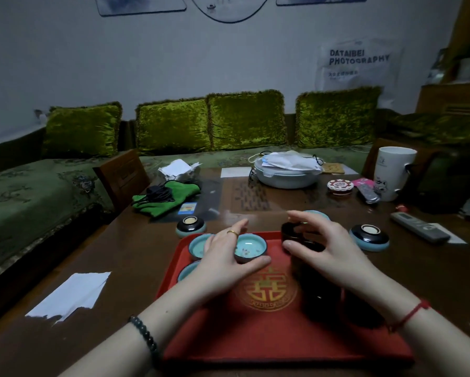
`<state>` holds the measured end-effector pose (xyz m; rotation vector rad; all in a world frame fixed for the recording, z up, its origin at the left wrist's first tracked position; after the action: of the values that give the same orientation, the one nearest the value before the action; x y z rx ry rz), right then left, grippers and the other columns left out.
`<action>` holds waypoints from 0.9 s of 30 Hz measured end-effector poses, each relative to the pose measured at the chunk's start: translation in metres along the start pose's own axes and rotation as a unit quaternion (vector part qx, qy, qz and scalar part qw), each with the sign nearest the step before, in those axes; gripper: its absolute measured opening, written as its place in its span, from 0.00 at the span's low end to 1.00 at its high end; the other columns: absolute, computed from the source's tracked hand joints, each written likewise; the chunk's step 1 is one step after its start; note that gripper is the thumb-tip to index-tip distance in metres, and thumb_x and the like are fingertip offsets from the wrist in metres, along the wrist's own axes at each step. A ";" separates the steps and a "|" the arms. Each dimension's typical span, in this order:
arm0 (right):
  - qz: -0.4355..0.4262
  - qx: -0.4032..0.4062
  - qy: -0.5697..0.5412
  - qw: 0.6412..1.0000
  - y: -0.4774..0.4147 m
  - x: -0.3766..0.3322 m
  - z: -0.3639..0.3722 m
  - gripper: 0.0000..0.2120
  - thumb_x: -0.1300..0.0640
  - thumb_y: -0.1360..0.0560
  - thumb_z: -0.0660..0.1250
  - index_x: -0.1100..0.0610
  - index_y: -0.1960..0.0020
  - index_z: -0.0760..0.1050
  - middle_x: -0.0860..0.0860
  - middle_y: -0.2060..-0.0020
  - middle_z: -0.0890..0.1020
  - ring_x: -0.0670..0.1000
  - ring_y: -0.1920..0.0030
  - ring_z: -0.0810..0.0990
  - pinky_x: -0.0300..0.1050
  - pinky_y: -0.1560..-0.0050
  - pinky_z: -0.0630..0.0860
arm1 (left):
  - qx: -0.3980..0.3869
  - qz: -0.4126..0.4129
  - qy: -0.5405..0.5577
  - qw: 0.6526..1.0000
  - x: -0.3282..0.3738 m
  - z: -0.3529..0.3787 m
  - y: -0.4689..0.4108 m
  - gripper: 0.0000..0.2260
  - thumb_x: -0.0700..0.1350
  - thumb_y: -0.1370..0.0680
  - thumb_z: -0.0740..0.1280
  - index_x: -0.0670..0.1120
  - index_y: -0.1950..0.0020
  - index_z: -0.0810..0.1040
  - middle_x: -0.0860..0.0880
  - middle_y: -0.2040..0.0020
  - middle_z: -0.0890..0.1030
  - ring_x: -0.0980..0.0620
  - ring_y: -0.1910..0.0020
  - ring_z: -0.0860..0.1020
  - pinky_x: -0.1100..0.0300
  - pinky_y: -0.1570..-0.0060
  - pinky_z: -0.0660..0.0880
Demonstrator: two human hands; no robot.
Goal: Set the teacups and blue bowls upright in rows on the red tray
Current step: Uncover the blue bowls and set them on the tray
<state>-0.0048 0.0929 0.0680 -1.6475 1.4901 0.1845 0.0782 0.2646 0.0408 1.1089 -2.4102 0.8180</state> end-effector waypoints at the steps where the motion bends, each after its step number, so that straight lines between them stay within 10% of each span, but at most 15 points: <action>1: 0.008 0.006 0.007 1.000 0.000 0.006 -0.011 0.24 0.56 0.33 0.72 0.52 0.38 0.72 0.47 0.43 0.78 0.45 0.44 0.77 0.38 0.41 0.71 | -0.005 0.011 0.001 1.000 0.008 0.006 -0.007 0.36 0.58 0.31 0.69 0.52 0.29 0.58 0.50 0.32 0.70 0.52 0.31 0.64 0.54 0.30 0.57; 27: 0.233 -0.067 0.064 0.968 -0.009 0.241 -0.111 0.39 0.46 0.38 0.75 0.45 0.32 0.61 0.48 0.32 0.68 0.45 0.33 0.66 0.42 0.31 0.63 | -0.288 0.131 -0.295 0.902 0.122 0.192 -0.197 0.37 0.62 0.35 0.69 0.44 0.32 0.63 0.43 0.35 0.73 0.42 0.32 0.63 0.38 0.30 0.42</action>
<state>0.0197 -0.1587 -0.0121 -1.4067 1.9877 0.4501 0.1389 -0.0301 0.0289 0.8738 -3.0345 -0.2440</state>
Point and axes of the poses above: each hand's wrist, its own y-axis away from the middle knuckle, its own z-axis out of the palm, x = y × z, the point moved 1 cm from there along -y, towards the middle knuckle
